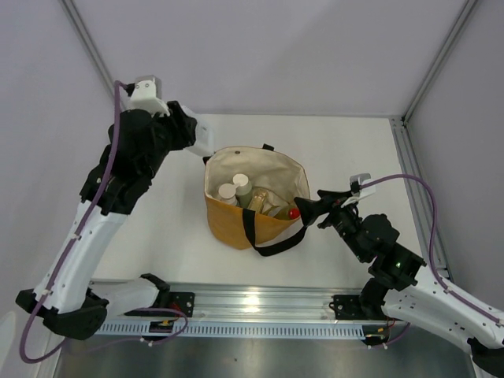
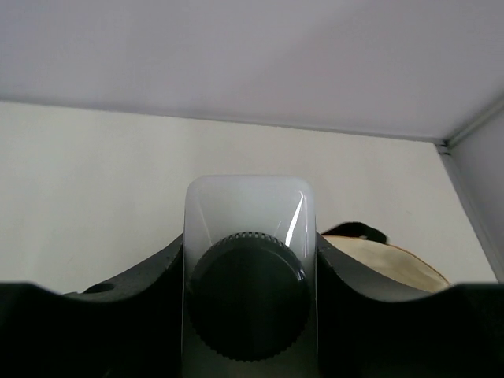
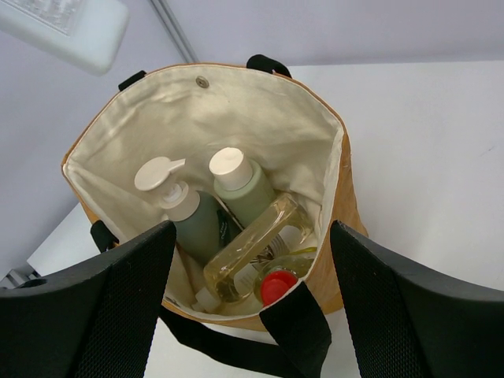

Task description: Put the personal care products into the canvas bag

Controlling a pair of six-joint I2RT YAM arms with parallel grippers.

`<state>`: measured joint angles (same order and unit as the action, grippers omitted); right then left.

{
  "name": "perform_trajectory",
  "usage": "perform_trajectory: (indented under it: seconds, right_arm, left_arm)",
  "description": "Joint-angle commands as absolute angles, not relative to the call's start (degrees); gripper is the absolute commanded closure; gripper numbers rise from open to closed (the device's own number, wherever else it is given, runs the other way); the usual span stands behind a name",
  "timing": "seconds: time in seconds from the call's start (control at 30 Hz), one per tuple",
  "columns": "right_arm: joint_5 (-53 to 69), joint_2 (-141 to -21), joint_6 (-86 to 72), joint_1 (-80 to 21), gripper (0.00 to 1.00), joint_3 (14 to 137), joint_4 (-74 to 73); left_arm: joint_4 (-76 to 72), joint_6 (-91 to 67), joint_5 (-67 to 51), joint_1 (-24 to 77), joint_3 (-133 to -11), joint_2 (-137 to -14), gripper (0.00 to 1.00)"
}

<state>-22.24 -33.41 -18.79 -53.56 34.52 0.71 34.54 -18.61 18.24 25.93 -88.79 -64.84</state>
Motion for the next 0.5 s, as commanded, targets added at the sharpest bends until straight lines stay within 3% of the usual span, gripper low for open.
perform_trajectory:
  seconds: [0.0, 0.1, 0.2, 0.47]
  right_arm:
    - [-23.38, -32.78, -18.55, -53.88, 0.17, 34.89, 1.76]
    - [-23.29, -32.61, -18.63, -53.88, 0.16, 34.89, 1.76]
    - [-23.29, -32.43, -18.63, -53.88, 0.16, 34.89, 1.58]
    - [-23.38, -31.73, -18.63, -53.96, 0.17, 34.89, 1.49]
  left_arm:
    - [28.48, -13.38, 23.70, 34.69, -95.53, -62.84, 0.99]
    - [26.11, -9.68, 29.25, 45.49, -96.68, -63.19, 1.00]
    - [24.00, -8.09, 31.46, 49.99, -95.81, -63.89, 0.99]
    - [12.58, -8.52, 29.89, 52.29, -82.63, -66.53, 1.00]
